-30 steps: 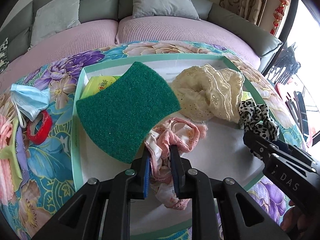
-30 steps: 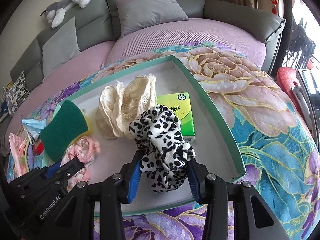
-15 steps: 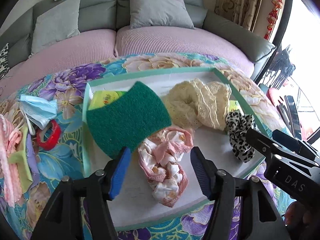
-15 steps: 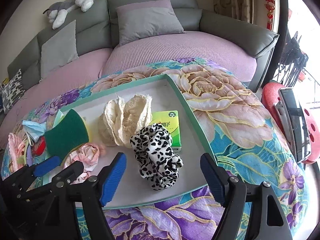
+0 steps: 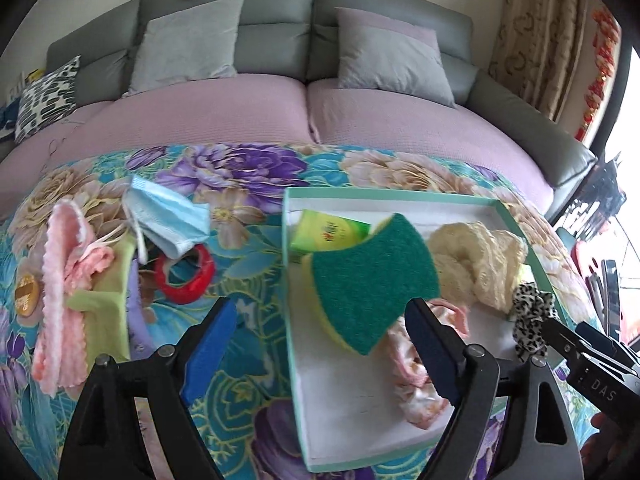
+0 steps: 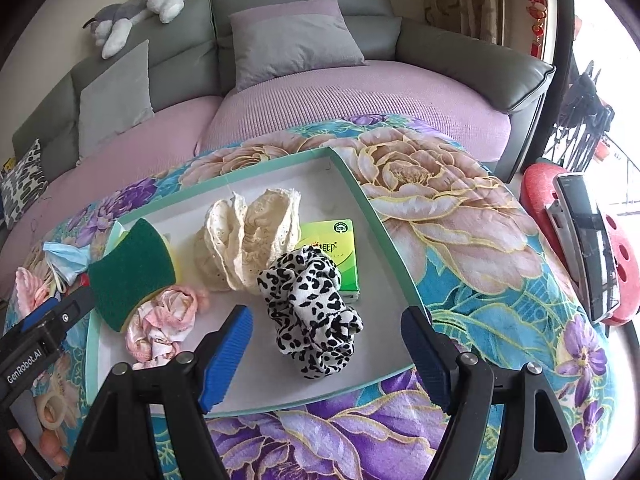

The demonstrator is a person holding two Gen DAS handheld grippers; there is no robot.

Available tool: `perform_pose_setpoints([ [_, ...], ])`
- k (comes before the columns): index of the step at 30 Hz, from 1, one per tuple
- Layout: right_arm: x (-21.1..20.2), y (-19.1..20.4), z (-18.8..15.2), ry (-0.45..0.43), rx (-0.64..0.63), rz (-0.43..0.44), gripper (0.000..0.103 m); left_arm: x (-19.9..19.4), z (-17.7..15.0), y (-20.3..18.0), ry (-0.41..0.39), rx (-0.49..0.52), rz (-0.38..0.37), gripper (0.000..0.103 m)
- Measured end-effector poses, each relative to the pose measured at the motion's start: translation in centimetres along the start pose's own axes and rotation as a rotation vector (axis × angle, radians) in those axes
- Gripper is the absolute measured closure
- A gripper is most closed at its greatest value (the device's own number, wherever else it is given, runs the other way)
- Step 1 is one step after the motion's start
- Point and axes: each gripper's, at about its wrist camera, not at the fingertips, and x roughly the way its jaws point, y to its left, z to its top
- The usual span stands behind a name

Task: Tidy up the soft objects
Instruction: 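Move both grippers back over the remaining soft items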

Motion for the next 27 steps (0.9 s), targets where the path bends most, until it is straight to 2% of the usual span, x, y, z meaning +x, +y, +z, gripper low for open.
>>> perform_pose_setpoints([
  [1,0.1,0.1,0.0,0.002,-0.007,-0.004,0.014,0.1,0.0,0.4,-0.004,-0.013,0.011,0.003],
  [3,0.2,0.4,0.0,0.001,-0.015,-0.023,0.000,0.0,-0.1,1.2,-0.018,-0.039,0.032,0.000],
  [11,0.6,0.5,-0.1,0.009,-0.012,-0.033,0.000,0.1,-0.2,2.6,-0.030,-0.085,0.071,0.000],
  [20,0.9,2.0,-0.2,0.015,-0.080,-0.043,0.000,0.0,-0.3,3.7,-0.030,-0.109,0.099,0.000],
  [27,0.6,3.7,-0.1,-0.008,-0.093,0.003,0.000,-0.6,-0.3,4.9,-0.024,-0.115,0.111,0.000],
])
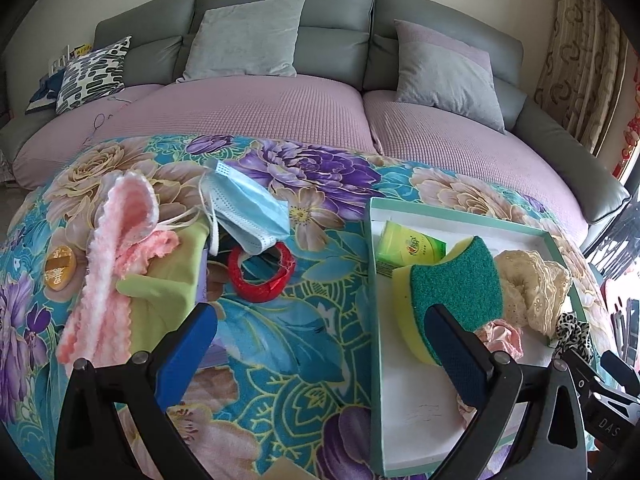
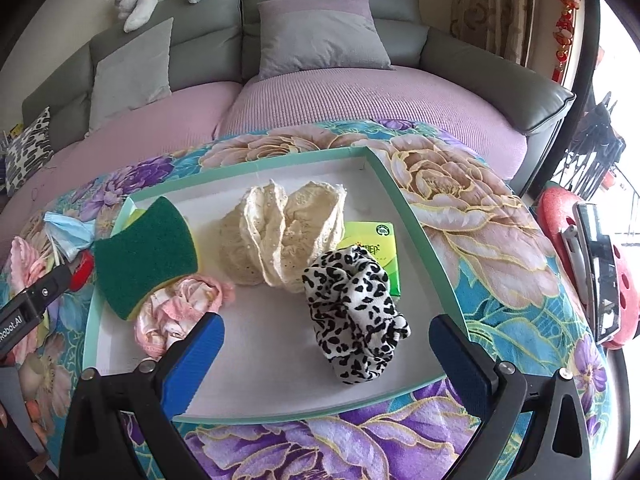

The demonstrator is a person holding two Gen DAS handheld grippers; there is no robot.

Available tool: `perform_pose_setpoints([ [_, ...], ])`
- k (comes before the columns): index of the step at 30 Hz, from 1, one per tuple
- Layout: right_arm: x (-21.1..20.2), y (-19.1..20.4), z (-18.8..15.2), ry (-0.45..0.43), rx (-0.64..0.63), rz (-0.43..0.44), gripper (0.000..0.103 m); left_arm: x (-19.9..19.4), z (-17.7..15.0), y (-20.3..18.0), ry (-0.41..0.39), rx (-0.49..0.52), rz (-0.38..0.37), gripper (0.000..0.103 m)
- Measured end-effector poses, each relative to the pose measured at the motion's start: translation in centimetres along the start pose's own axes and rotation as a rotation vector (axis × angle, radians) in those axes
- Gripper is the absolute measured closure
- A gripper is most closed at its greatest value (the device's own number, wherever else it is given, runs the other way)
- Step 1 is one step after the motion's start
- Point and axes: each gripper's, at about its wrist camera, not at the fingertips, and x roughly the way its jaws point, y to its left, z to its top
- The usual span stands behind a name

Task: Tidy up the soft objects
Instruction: 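Move both grippers back over the remaining soft items, then lower the left gripper over the orange round pad while the right gripper approaches the pink knitted cloth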

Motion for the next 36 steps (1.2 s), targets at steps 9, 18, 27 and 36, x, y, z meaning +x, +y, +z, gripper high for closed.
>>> perform_pose_setpoints([
  [9,0.2,4.1,0.1,-0.001,-0.027,0.084,0.000,-2.0,0.8,5.9,-0.036,-0.098,0.150,0.000],
  [18,0.5,10.4,0.0,0.005,-0.095,0.178,0.000,-2.9,0.9,10.9,-0.026,-0.157,0.221,0.000],
  [27,1.0,16.6,-1.0,0.021,-0.184,0.242,0.000,-3.9,0.6,16.8,-0.019,-0.236,0.307,0.000],
  [36,1.3,21.3,-2.0,0.036,-0.282,0.254,0.000,-4.9,-0.5,22.4,-0.023,-0.349,0.330,0.000],
])
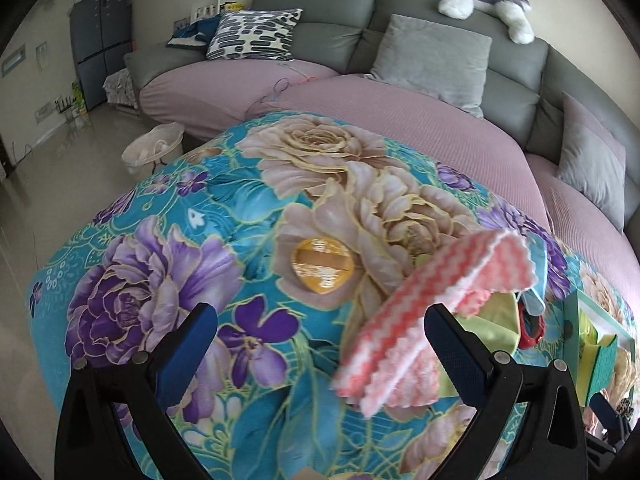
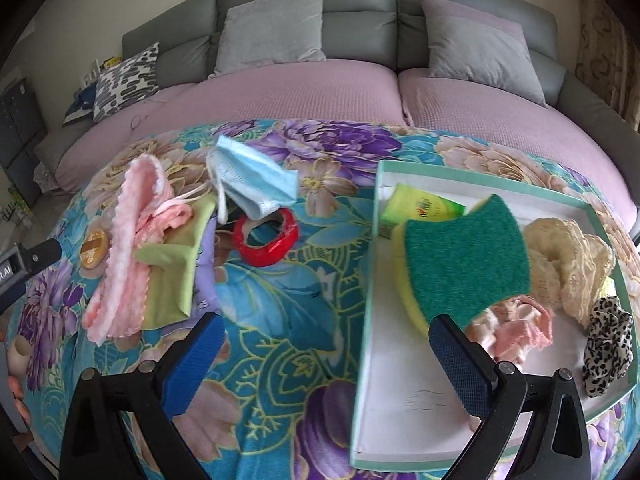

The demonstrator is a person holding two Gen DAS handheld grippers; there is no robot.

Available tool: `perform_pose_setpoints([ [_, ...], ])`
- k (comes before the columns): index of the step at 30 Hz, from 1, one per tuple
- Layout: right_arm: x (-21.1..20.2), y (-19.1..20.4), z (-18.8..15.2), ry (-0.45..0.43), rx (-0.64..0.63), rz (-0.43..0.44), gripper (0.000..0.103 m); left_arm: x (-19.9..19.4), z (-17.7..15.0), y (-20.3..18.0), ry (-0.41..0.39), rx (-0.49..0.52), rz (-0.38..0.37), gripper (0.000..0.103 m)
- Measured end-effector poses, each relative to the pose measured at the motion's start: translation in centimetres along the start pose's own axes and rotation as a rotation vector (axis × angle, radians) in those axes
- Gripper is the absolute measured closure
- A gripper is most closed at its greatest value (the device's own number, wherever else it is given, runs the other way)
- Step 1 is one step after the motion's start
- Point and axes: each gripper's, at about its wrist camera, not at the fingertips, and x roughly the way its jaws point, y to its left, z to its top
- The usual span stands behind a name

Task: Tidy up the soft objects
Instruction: 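Lower the left gripper over the orange round pad while the right gripper approaches the pink knitted cloth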

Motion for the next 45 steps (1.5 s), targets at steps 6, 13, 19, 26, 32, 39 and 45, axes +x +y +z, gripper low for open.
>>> perform_pose_setpoints([
  [6,0.7,2.9,-0.1,0.011,-0.054,0.021,0.000,0.8,0.0,2.5,0.019,-0.048,0.000,0.000],
  [13,1.4,5.5,-0.2,0.021,-0.107,0.043,0.000,1.8,0.1,4.5,0.025,-0.083,0.003,0.000],
  [19,1.5,6.4,0.7,-0.005,-0.081,0.087,0.000,2.8,0.8,4.9,-0.018,-0.095,-0.029,0.000],
  [26,2.2,6.8,1.9,-0.021,-0.041,0.109,0.000,4.5,1.6,4.3,-0.053,-0.071,-0.084,0.000],
  [32,2.5,6.9,3.7,-0.051,-0.010,0.135,0.000,6.4,1.9,2.3,-0.020,0.017,-0.076,0.000],
  [39,3.1,7.5,5.2,-0.077,-0.017,0.162,0.000,8.0,1.9,0.9,0.001,0.037,-0.027,0.000],
  [45,3.6,7.8,6.0,-0.087,-0.025,0.166,0.000,8.7,1.8,0.8,-0.005,0.030,-0.036,0.000],
])
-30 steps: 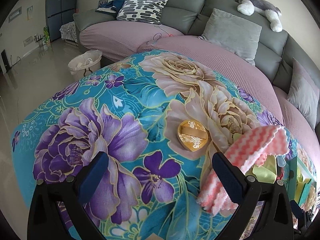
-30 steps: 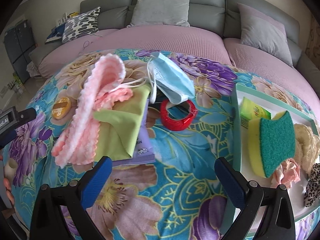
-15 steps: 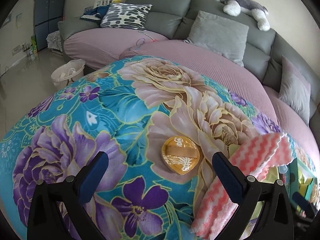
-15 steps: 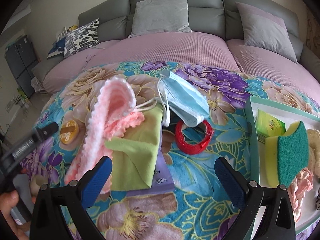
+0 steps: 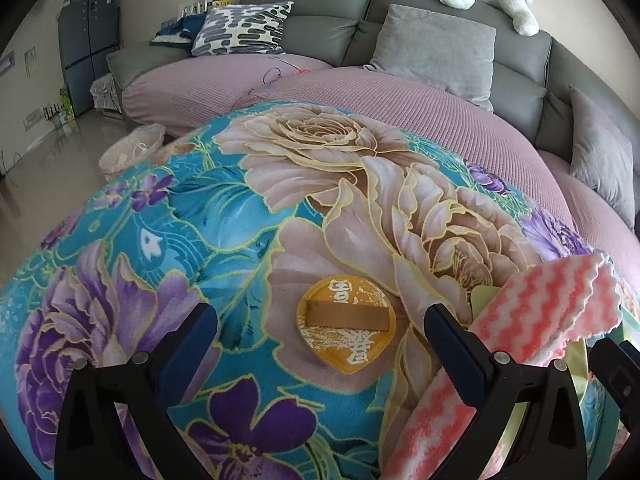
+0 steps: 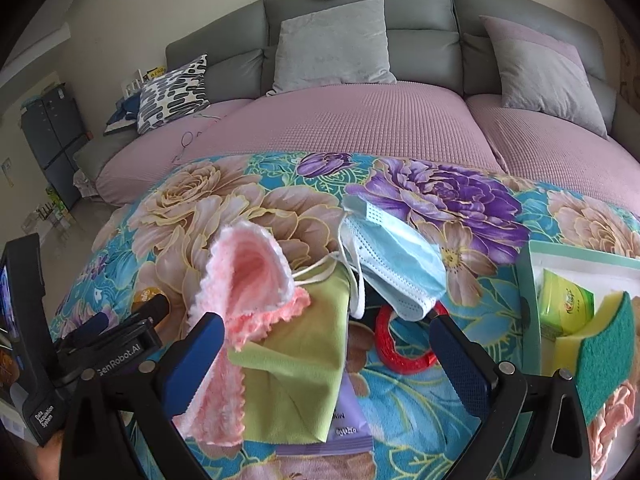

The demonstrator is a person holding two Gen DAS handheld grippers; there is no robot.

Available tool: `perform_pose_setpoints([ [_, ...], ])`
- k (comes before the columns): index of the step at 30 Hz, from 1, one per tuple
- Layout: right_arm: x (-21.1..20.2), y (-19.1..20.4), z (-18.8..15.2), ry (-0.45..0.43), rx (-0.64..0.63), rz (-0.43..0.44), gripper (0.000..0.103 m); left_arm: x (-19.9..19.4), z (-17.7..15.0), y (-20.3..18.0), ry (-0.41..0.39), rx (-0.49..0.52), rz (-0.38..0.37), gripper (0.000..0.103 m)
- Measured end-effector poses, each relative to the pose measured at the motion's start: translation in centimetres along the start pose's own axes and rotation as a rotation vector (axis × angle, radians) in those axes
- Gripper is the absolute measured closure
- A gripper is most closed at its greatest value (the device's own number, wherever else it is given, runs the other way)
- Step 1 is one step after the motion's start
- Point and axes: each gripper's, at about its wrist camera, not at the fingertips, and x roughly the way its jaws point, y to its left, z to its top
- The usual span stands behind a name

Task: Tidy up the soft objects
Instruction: 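Lower the left gripper over the orange round pad while the right gripper approaches the pink knitted cloth, then grasp the orange round pad with the left gripper while the right gripper grasps the pink knitted cloth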

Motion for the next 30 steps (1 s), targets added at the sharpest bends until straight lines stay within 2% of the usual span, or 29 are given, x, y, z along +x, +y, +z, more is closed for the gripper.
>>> perform_pose_setpoints([
  [3,0.2,0.1,0.1,-0.001,-0.005,0.000,0.000,0.8,-0.2,0.1,0.030,-0.002,-0.005,0.000],
  [6,0.4,0.1,0.0,0.005,-0.007,0.001,0.000,1.0,-0.3,0.1,0.028,0.001,0.008,0.002],
  [9,0.5,0.2,0.0,0.008,-0.011,0.001,0.000,0.9,-0.3,0.2,0.022,-0.004,-0.007,0.014],
  [11,0.6,0.2,0.0,0.009,-0.014,0.000,0.000,1.1,-0.3,0.1,0.025,0.006,-0.003,0.017],
  [15,0.6,0.3,0.0,0.008,-0.015,-0.001,0.000,1.0,-0.2,-0.1,0.020,0.025,-0.018,0.032],
  [18,0.7,0.3,-0.1,0.012,-0.014,0.001,0.000,0.8,-0.1,-0.3,0.017,0.038,-0.020,0.034],
  [22,0.7,0.3,0.0,0.011,-0.017,-0.001,0.000,0.5,0.0,-0.3,0.020,0.037,-0.057,0.049],
  [30,0.6,0.9,0.0,0.008,-0.036,-0.004,0.000,-0.2,0.2,0.1,0.014,0.026,-0.051,0.049],
])
